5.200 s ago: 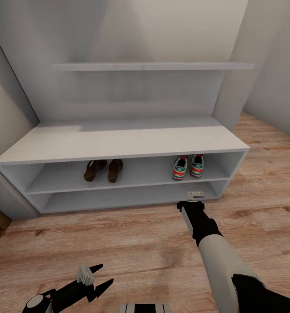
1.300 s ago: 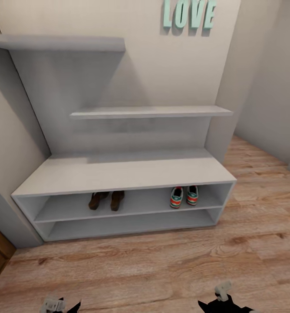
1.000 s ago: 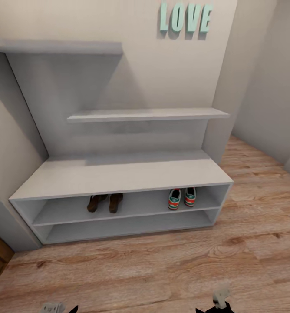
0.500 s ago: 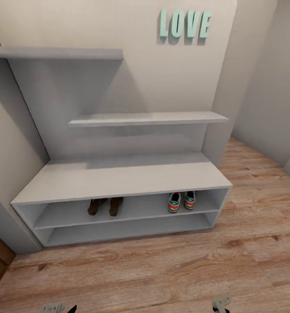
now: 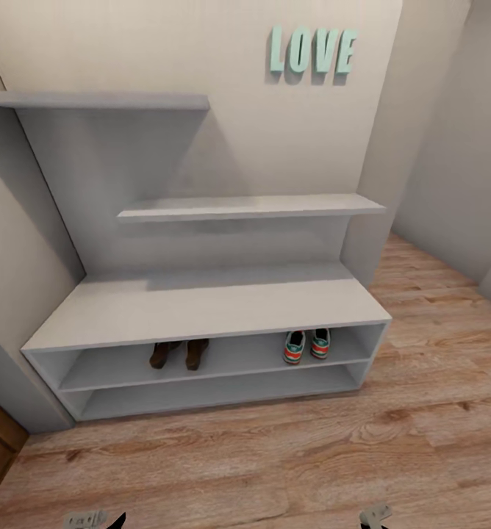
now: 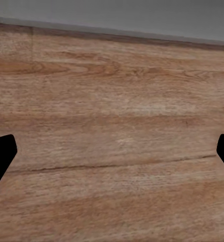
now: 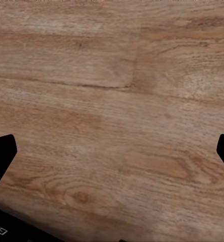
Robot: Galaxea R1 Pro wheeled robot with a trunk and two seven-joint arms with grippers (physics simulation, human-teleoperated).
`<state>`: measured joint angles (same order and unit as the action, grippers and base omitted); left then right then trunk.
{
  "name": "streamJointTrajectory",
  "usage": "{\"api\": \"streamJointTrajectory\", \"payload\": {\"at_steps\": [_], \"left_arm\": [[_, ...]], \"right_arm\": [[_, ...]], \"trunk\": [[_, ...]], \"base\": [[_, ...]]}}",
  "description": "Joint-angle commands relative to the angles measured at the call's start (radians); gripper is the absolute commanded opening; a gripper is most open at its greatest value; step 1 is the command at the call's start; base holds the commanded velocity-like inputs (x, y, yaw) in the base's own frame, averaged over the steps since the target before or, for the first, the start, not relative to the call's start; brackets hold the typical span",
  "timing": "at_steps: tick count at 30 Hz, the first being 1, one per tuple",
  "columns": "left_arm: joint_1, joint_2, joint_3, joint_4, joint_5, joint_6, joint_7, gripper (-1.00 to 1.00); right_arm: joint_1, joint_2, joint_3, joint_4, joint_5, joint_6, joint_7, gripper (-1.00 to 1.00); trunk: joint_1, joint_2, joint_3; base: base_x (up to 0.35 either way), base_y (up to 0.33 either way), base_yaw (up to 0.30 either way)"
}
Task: Pick up the two gym shoes and the two sandals from the corridor floor and place them onto the hallstand (shoe rack) in the corridor, making sure they are on the rack and not on the floor. Arrange them so the two gym shoes are next to each other and the two sandals are next to each other.
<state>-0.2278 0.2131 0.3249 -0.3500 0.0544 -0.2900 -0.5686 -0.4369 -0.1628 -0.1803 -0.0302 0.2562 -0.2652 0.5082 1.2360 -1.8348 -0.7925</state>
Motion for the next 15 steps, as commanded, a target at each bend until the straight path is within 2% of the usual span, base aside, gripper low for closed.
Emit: {"api": "streamJointTrajectory", "payload": {"at_steps": [1,15], "left_arm": [[-0.001,0.000,0.008,0.001,0.005,0.001,-0.005,1.00],[-0.001,-0.001,0.016,0.001,-0.002,0.000,0.005,1.00]], "right_arm": [[0.000,0.000,-0.008,0.001,0.010,-0.003,0.003,1.00],[0.007,0.000,-0.008,0.004,0.012,-0.001,0.003,1.00]], "trunk": [[-0.004,0.007,0.002],[-0.058,0.105,0.046]], "base": [[0.000,0.000,0.000],[0.000,0.000,0.000]]}}
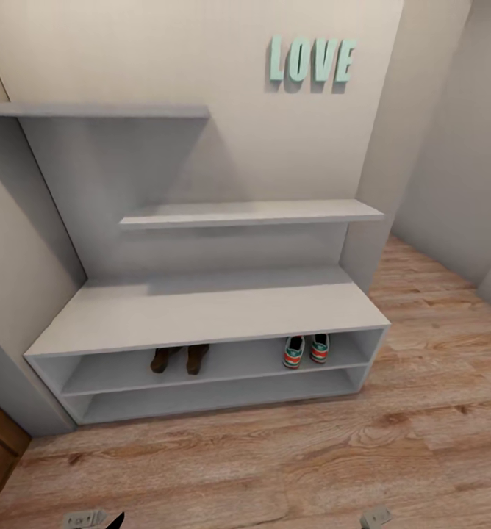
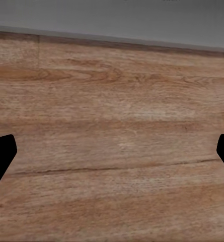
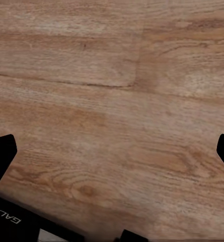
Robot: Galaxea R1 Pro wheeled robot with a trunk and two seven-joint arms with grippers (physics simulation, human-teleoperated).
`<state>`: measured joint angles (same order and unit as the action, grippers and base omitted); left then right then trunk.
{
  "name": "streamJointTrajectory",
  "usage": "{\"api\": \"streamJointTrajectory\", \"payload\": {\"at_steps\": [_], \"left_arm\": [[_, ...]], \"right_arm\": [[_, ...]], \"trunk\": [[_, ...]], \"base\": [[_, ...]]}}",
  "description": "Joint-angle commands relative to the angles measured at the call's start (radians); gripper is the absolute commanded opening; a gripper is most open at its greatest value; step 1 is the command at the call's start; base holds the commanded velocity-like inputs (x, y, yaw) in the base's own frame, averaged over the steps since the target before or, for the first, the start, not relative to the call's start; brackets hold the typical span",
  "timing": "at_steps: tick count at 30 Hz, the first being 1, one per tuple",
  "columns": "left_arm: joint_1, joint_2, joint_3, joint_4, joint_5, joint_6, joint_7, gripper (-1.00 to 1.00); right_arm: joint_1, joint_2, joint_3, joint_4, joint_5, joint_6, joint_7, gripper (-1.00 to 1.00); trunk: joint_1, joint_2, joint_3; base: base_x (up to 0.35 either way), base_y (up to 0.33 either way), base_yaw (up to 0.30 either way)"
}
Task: Pick up the two gym shoes and the two sandals from the corridor floor and place them onto the hallstand (shoe rack) in the corridor, making sure they are on the rack and not on the floor. Arrange them so the two gym shoes are next to each other and the two sandals are next to each other.
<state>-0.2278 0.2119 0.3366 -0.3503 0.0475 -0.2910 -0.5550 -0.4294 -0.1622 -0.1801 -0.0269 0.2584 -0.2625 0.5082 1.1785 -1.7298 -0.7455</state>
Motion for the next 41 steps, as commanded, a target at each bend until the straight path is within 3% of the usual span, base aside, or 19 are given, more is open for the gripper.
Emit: {"api": "streamJointTrajectory", "payload": {"at_steps": [1,11,26,41], "left_arm": [[-0.001,-0.001,0.004,0.001,0.004,0.001,-0.009,1.00],[-0.001,0.000,0.001,-0.004,0.001,0.001,-0.009,1.00],[-0.001,0.002,0.014,-0.003,0.013,0.002,-0.007,1.00],[-0.001,0.000,0.034,0.004,0.013,0.003,-0.007,1.00]], "right_arm": [[0.001,0.000,-0.009,0.001,0.010,-0.003,0.003,1.00],[0.015,0.005,-0.009,0.001,0.010,-0.003,0.003,1.00],[0.018,0.028,-0.009,0.001,0.010,-0.003,0.003,1.00],[0.018,0.029,-0.009,0.001,0.010,-0.003,0.003,1.00]], "trunk": [[-0.004,0.007,0.002],[-0.042,0.077,0.034],[-0.042,0.077,0.034],[-0.042,0.077,0.034]], "base": [[0.000,0.000,0.000],[0.000,0.000,0.000],[0.000,0.000,0.000],[0.000,0.000,0.000]]}}
